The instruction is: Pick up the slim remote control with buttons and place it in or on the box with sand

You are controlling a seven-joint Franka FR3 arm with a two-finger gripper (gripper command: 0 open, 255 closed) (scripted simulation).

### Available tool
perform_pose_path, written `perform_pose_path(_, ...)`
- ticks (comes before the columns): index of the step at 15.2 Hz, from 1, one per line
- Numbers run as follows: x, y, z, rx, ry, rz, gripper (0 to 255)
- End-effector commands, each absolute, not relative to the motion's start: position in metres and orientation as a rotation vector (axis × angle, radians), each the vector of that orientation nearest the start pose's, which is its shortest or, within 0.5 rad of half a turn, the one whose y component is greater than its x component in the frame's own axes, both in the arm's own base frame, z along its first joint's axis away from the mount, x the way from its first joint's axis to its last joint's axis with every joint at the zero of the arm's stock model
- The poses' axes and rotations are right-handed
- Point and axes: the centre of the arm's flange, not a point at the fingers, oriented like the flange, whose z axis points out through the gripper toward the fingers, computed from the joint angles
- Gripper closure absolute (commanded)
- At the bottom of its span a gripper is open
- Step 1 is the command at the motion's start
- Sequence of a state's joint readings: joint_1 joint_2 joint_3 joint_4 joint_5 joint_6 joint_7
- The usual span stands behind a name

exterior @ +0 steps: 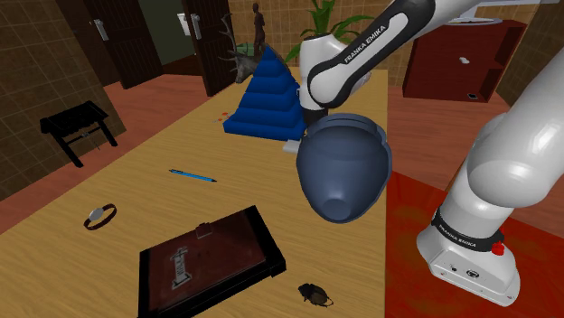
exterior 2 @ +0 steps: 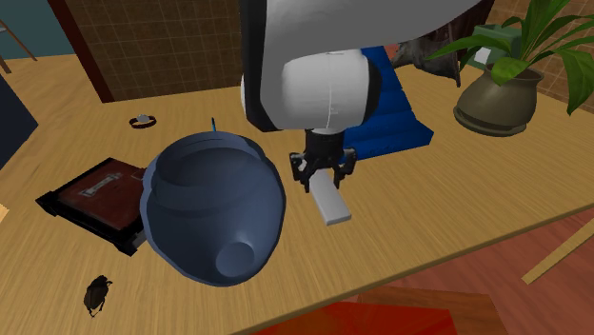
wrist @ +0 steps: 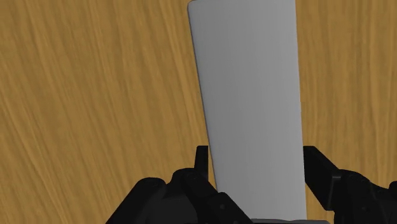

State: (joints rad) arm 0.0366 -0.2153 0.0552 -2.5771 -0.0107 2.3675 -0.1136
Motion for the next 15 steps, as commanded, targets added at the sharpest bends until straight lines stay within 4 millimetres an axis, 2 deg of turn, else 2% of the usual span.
perform_pose_path(1,0.429,0.039,0.347,-3.143,-0.337,-0.005,255)
perform_pose_path(15,0.429,0.039,0.421,-3.143,-0.337,-0.005,255)
